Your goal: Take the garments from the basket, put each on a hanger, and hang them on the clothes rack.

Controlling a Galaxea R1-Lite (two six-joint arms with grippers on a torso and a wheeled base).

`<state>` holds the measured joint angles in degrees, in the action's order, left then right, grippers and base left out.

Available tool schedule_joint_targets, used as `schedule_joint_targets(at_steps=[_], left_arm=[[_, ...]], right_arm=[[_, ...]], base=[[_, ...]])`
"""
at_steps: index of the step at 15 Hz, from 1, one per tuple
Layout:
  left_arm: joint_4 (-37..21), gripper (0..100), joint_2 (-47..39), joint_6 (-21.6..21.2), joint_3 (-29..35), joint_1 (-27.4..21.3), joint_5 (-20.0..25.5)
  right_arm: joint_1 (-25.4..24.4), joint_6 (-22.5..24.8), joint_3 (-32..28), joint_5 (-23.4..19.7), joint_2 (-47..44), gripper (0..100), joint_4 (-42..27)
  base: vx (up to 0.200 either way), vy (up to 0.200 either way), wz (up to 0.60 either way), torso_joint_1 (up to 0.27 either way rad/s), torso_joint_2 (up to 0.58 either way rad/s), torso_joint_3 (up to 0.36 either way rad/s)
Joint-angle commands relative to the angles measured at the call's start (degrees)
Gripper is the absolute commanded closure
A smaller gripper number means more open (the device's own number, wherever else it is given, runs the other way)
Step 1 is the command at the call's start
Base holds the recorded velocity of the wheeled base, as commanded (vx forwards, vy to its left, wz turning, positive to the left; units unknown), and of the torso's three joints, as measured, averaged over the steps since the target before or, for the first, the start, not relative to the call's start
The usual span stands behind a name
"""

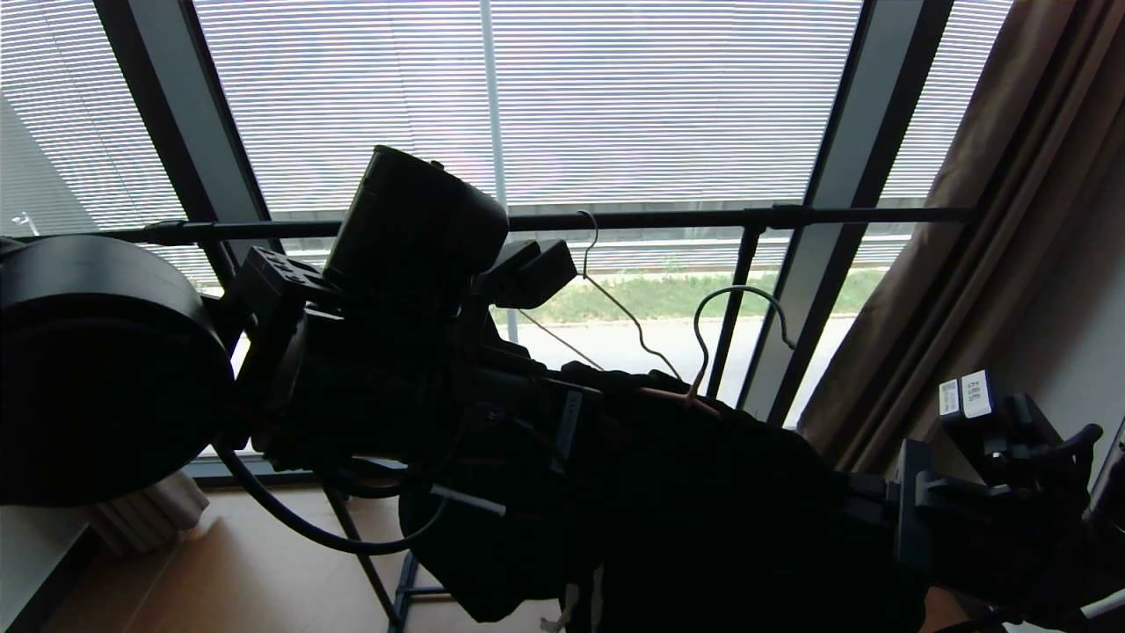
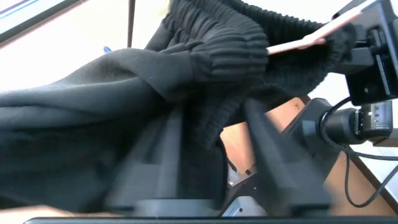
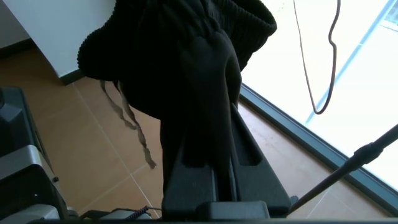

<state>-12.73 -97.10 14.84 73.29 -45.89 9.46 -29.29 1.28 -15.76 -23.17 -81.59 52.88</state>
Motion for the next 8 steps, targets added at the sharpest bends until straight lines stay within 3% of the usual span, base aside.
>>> schedule_joint_targets(at_steps=[1, 6, 8], left_arm=[[0.4, 0, 0.0, 0.0, -0.3, 0.1, -0.1], [0.7, 0, 5.8, -0.1, -2.4, 0.4, -0.1], [0.7, 0, 9.5, -0.2, -3.9, 1.1, -0.1]], right_arm=[[-0.1, 0.0, 0.0, 0.0, -0.2, 100, -0.1], [0.9, 0.0, -0.1, -0.1, -0.4, 100, 0.0], [3.5, 0.0, -0.1, -3.8, -1.1, 100, 0.6]], base=[[0.000, 0.000, 0.00, 0.000, 0.00, 0.000], [0.000, 0.000, 0.00, 0.000, 0.00, 0.000], [0.000, 0.000, 0.00, 0.000, 0.00, 0.000]])
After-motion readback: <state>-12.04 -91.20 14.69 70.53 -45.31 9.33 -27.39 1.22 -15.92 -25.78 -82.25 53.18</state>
